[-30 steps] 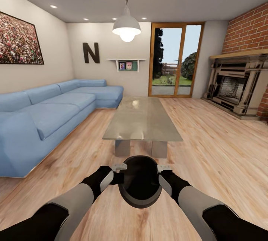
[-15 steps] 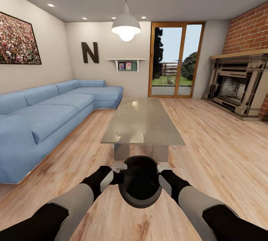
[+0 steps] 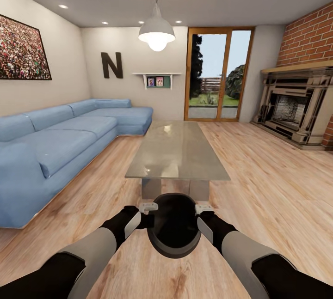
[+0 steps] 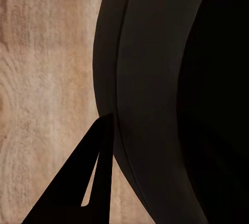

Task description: Place each of the two pumpkins and all three candles from the living room inside a cabinet in the living room (use any cabinet), then make sure every cabinet is closed, and position the cauldron so it is next to a table in the living room.

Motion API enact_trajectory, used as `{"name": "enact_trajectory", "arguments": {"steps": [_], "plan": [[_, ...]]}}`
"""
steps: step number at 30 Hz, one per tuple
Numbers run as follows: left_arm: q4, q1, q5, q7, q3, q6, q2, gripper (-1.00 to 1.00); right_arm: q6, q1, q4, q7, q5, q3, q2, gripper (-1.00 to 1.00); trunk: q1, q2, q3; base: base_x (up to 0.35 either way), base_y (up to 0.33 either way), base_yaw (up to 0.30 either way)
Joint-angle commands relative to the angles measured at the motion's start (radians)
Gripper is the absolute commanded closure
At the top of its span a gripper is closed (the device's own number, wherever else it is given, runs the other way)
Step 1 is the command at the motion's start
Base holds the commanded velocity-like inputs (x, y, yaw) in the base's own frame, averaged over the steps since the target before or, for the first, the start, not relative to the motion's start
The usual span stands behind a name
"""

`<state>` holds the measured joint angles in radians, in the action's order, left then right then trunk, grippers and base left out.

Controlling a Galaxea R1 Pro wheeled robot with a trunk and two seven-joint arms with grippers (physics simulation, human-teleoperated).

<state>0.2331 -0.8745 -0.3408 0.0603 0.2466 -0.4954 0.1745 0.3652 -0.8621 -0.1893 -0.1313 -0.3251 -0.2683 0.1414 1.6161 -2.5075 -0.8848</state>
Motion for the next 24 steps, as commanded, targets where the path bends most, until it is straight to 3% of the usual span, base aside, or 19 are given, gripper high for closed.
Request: {"name": "enact_trajectory", "arguments": {"steps": [1, 14, 24], "plan": [[0.006, -0.001, -0.015, 0.007, 0.011, -0.004, 0.000, 1.00, 0.003, 0.000, -0.001, 0.008, -0.045, -0.052, 0.000, 1.00, 0.000, -0.001, -0.001, 0.000, 0.000, 0.000], [0.005, -0.001, -0.015, 0.007, 0.011, -0.004, 0.000, 1.00, -0.001, 0.000, -0.001, 0.030, -0.045, -0.050, 0.000, 1.00, 0.000, -0.001, -0.003, 0.009, 0.000, 0.000], [0.006, -0.001, -0.015, 0.007, 0.011, -0.004, 0.000, 1.00, 0.005, 0.000, -0.001, 0.030, -0.045, -0.049, 0.000, 1.00, 0.000, -0.001, -0.018, 0.201, 0.000, 0.000]]}}
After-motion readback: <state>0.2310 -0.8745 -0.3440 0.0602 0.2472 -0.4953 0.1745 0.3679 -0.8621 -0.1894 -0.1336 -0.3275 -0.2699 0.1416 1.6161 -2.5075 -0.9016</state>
